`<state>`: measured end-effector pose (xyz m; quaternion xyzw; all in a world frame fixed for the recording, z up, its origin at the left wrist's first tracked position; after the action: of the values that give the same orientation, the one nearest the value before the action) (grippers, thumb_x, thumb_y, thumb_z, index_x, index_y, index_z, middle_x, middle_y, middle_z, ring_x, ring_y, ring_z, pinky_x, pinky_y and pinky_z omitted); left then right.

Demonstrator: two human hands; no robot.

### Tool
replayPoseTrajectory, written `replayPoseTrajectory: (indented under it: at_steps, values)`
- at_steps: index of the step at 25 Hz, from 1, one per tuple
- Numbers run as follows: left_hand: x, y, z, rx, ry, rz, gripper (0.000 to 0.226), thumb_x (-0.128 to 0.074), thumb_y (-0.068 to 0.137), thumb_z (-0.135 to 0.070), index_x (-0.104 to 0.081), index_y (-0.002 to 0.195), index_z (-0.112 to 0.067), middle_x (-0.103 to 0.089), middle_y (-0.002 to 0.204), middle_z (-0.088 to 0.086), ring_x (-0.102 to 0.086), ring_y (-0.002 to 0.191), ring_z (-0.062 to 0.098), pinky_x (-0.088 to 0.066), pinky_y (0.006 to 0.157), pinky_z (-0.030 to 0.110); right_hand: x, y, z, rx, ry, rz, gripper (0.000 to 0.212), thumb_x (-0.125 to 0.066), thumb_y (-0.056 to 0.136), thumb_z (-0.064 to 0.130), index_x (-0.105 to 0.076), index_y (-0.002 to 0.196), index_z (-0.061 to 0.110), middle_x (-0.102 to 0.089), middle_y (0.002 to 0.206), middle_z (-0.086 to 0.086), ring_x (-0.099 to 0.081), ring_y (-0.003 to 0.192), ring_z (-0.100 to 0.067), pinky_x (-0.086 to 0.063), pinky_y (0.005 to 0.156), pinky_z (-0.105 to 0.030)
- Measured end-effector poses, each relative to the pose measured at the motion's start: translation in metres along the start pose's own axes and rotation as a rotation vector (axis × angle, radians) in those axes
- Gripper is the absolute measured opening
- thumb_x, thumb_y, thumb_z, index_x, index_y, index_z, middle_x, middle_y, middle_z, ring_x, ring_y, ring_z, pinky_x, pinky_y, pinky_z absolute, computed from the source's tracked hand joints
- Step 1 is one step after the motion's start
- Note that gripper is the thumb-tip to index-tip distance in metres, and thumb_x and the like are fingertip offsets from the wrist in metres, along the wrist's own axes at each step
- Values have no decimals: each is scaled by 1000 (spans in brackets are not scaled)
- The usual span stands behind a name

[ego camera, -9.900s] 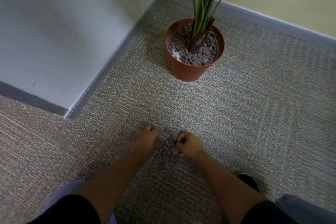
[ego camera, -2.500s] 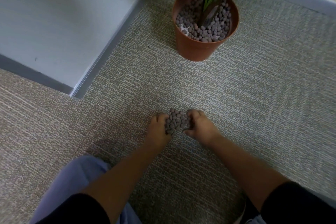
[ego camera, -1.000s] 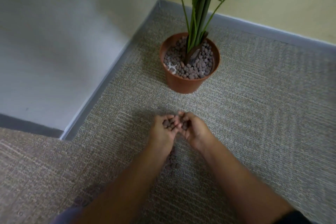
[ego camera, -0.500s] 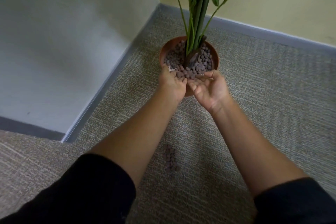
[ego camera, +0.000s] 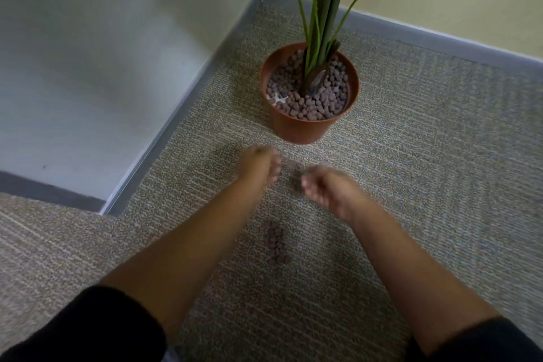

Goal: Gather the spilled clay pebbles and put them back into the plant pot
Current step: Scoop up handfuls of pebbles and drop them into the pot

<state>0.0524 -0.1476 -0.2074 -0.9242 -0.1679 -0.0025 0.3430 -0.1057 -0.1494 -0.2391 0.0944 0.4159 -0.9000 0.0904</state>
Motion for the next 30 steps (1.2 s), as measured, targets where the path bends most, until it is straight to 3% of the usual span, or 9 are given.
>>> replayPoseTrajectory:
  at_steps: [1, 3, 4, 6, 12, 17, 20, 24, 30]
  values:
    - [11, 2, 20, -5, 283, -12, 19, -47, 92, -18, -59, 80, -9, -64, 83, 13, -62, 66, 25, -49, 58, 31, 1, 2, -22, -56, -245, -27, 16, -50, 95, 14, -56, 80, 12, -62, 65, -4, -58, 47, -7, -51, 44, -16]
    - [24, 2, 62, -47, 840, 52, 21, -53, 87, -19, -55, 102, -5, -62, 98, 15, -63, 90, 33, -50, 75, 36, -2, 4, -51, -48, -699, -14, 10, -58, 89, 10, -59, 80, 14, -61, 74, -9, -58, 58, -14, -51, 52, -21]
    - [30, -1, 83, -62, 1004, 91, 33, -57, 84, -18, -48, 112, -4, -58, 109, 17, -60, 102, 36, -49, 85, 39, -6, 4, -57, 15, -913, -17, 3, -61, 85, 10, -63, 86, 13, -64, 84, -12, -62, 69, -20, -51, 63, -25]
    - [38, -9, 111, -99, 1130, 126, 52, -60, 80, -16, -36, 125, -6, -47, 124, 19, -54, 110, 38, -46, 93, 45, -15, 1, -63, 137, -1207, -50, 23, -64, 82, 13, -63, 105, 10, -65, 107, -12, -63, 96, -25, -46, 80, -25]
    - [-7, -20, 110, -376, 1151, 258, 53, -64, 80, -22, -43, 127, -10, -39, 131, 14, -52, 112, 32, -45, 93, 40, -42, -9, -77, 246, -1372, -1, 40, -58, 87, 18, -47, 126, 12, -44, 128, -15, -55, 112, -33, -44, 96, -33]
    - [-9, -25, 115, -355, 1043, 200, 18, -56, 86, -16, -50, 101, -9, -41, 122, 15, -53, 87, 26, -42, 76, 29, -36, -11, -80, 259, -1394, 5, 24, -57, 86, 17, -57, 109, 10, -45, 126, -15, -58, 105, -32, -47, 92, -32]
    - [-8, -28, 116, -383, 1071, 181, 16, -52, 89, -6, -53, 105, -7, -44, 120, 19, -55, 95, 28, -39, 76, 26, -27, -9, -78, 236, -1310, -29, 20, -60, 82, 13, -61, 101, 6, -53, 116, -16, -60, 99, -31, -49, 87, -31]
    - [5, -30, 125, -329, 1144, 177, 19, -48, 86, -7, -52, 103, -4, -42, 124, 21, -57, 99, 36, -47, 88, 41, -2, -7, -80, 167, -1205, -92, 15, -66, 76, 15, -65, 90, 11, -66, 91, -9, -60, 81, -20, -42, 71, -21]
    - [22, -39, 131, -277, 959, 227, 23, -59, 76, 0, -46, 82, -17, -45, 107, 16, -58, 93, 33, -49, 83, 34, 27, -14, -85, 97, -1071, -120, 12, -69, 77, 11, -60, 79, 17, -58, 74, 0, -53, 65, -14, -39, 61, -22]
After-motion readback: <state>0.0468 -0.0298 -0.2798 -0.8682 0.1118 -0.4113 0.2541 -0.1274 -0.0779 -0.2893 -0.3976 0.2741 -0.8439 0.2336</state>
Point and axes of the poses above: each hand's wrist, its own y-axis towards the middle knuckle, its own x-axis out of the back of the hand, z = x × y, the point moved 10 cm from there along y, towards the middle knuckle
